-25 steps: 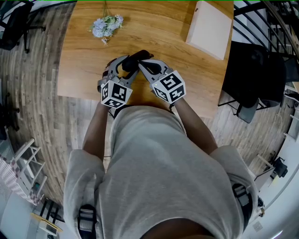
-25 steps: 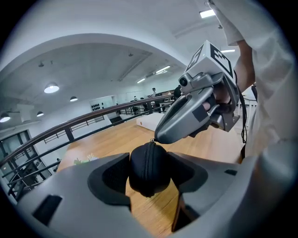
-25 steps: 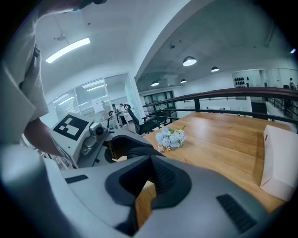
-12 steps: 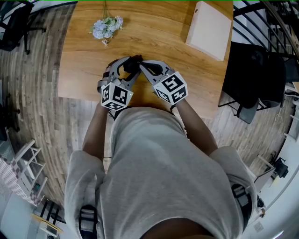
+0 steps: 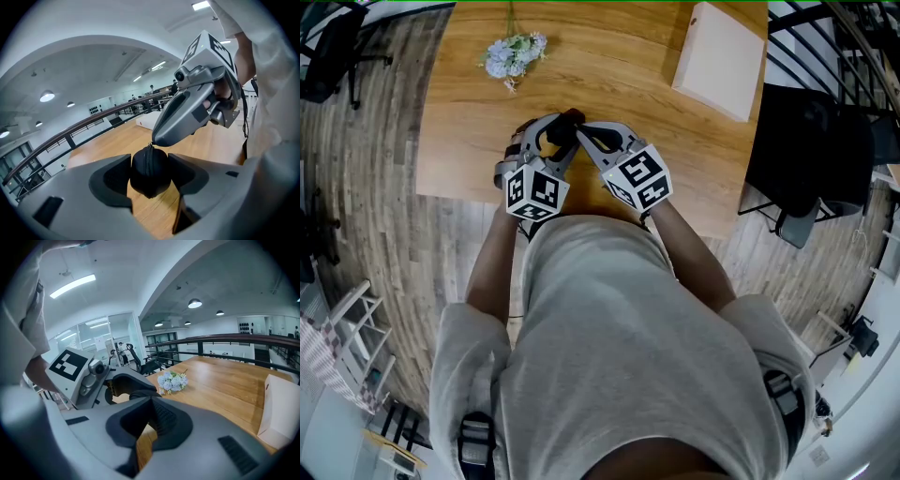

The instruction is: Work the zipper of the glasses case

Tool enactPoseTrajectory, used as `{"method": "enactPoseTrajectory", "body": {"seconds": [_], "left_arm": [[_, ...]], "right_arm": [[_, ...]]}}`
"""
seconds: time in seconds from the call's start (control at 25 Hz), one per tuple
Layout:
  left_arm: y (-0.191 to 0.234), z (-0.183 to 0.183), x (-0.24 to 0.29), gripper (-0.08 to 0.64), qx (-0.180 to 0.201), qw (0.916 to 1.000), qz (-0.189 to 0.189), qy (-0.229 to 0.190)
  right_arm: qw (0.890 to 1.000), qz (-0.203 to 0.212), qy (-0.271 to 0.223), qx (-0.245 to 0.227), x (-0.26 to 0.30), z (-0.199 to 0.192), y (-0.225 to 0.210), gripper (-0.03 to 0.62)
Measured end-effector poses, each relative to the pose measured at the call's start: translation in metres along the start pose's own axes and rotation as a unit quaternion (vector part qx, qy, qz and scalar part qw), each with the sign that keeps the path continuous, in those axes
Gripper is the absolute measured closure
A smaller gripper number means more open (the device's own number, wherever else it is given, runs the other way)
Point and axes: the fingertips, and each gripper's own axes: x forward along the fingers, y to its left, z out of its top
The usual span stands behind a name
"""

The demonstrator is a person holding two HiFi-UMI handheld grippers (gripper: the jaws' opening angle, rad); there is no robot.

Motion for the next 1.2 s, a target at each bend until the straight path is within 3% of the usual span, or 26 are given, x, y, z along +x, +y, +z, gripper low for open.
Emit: {"method": "enactPoseTrajectory", "body": {"seconds": [0.16,0.4,0.68,1.2], "left_arm": [[0.0,0.0,0.002,0.3,-0.007,0.9999,0.0,0.007],[-0.001,-0.002,0.003,0.301,-0.016,0.9998,-0.003,0.01],[-0.008,0.001,0.007,0.301,0.004,0.9999,-0.011,0.007],[0.001,0.01,0.005,0.301,0.01,0.9999,0.002,-0.014]], "right_arm": [[1.0,-0.012,0.008,-0.024,-0.001,0.002,0.004,0.566],[1.0,-0.009,0.008,-0.007,0.001,-0.002,0.004,0.566],[0.998,0.061,0.003,0.002,0.006,0.0,0.031,0.566],[0.999,0.027,-0.022,0.027,-0.002,0.008,0.004,0.566]]}}
